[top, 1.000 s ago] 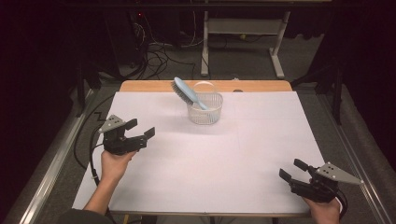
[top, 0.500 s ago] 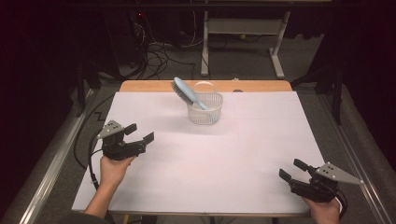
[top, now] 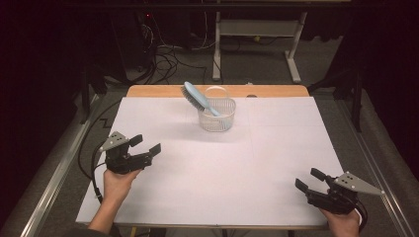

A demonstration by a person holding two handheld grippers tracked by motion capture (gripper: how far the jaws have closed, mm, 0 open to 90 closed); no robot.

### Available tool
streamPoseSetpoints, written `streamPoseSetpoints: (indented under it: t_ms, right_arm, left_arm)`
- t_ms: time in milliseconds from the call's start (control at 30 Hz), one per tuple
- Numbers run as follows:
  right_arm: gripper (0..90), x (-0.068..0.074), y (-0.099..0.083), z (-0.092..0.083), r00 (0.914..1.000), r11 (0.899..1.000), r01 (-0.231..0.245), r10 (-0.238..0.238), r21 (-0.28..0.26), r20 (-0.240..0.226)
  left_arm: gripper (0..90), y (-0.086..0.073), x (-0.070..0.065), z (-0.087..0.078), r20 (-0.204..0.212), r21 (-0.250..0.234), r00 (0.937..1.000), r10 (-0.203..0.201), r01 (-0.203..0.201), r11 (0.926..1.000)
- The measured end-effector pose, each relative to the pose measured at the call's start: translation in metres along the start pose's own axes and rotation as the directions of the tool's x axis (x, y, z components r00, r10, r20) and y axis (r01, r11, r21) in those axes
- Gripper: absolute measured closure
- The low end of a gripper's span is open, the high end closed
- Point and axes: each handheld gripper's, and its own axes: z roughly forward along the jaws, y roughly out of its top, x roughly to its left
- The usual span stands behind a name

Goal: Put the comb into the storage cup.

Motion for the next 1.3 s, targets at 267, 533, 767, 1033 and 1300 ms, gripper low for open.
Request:
streamPoseSetpoints:
  t_ms: [267, 533, 767, 1033, 1300]
  right_arm:
    - [25.4, 0.000, 0.000, 0.000, 1.0000, 1.000, 0.002, -0.002, 0.001, 0.000]
    - [25.4, 0.001, 0.000, 0.000, 1.0000, 1.000, 0.003, -0.003, 0.001, 0.000]
    - [25.4, 0.001, 0.000, 0.000, 1.0000, 1.000, 0.001, -0.001, 0.000, 0.001]
    - [25.4, 0.001, 0.000, -0.001, 1.0000, 1.000, -0.001, 0.001, -0.001, 0.002]
    - [25.4, 0.000, 0.000, -0.001, 1.0000, 1.000, -0.001, 0.001, -0.002, 0.003]
  left_arm:
    - [18.1, -0.006, -0.001, -0.002, 0.000, 0.005, 1.0000, 0.002, -0.002, 1.0000]
    - [18.1, -0.012, -0.001, -0.005, 0.002, 0.000, 1.0000, -0.005, 0.005, 1.0000]
    - [18.3, -0.017, 0.000, -0.008, 0.000, -0.002, 0.9999, -0.016, 0.016, 0.9999]
    - [18.4, -0.022, 0.002, -0.012, -0.004, -0.009, 0.9996, -0.027, 0.027, 0.9996]
    - [18.4, -0.031, 0.003, -0.013, -0.003, -0.011, 0.9994, -0.034, 0.034, 0.9994]
